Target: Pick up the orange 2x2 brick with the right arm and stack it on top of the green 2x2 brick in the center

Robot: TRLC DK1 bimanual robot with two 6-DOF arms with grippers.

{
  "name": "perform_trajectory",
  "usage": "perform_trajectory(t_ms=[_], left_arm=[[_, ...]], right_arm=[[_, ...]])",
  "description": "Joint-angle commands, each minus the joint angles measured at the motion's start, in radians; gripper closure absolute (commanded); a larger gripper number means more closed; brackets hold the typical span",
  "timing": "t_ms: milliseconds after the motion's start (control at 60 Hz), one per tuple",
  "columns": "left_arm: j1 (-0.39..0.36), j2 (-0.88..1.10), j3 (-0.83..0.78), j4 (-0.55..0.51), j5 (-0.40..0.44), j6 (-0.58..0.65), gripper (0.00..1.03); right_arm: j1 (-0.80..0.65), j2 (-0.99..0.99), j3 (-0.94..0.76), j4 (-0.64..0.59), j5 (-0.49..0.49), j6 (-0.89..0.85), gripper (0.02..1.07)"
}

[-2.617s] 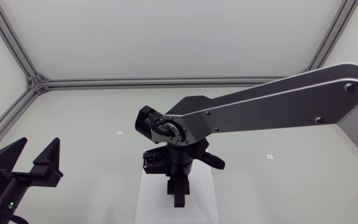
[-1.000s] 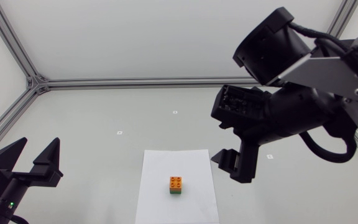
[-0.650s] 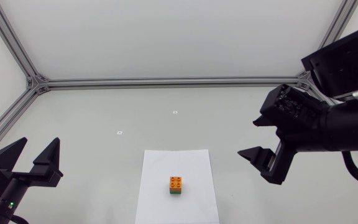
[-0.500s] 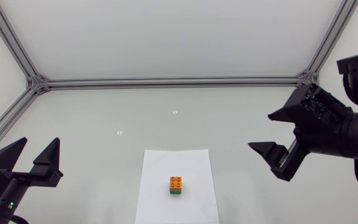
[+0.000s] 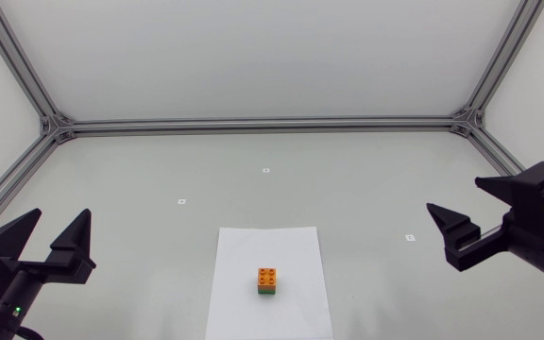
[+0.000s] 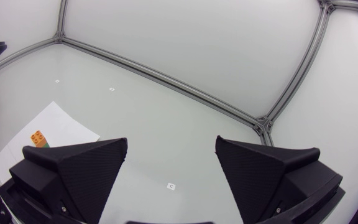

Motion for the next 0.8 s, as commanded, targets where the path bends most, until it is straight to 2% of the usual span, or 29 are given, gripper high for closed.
perform_trajectory(t_ms=[0, 783], left_arm=[[0.003, -0.008, -0.041, -0.014, 0.004, 0.013, 0.04], [0.003, -0.008, -0.041, -0.014, 0.004, 0.013, 0.04]], right_arm=[[-0.019, -0.044, -0.059, 0.042, -0.003, 0.052, 0.06], [-0.144, -0.449, -0.464, 0.402, 0.003, 0.339, 0.06]])
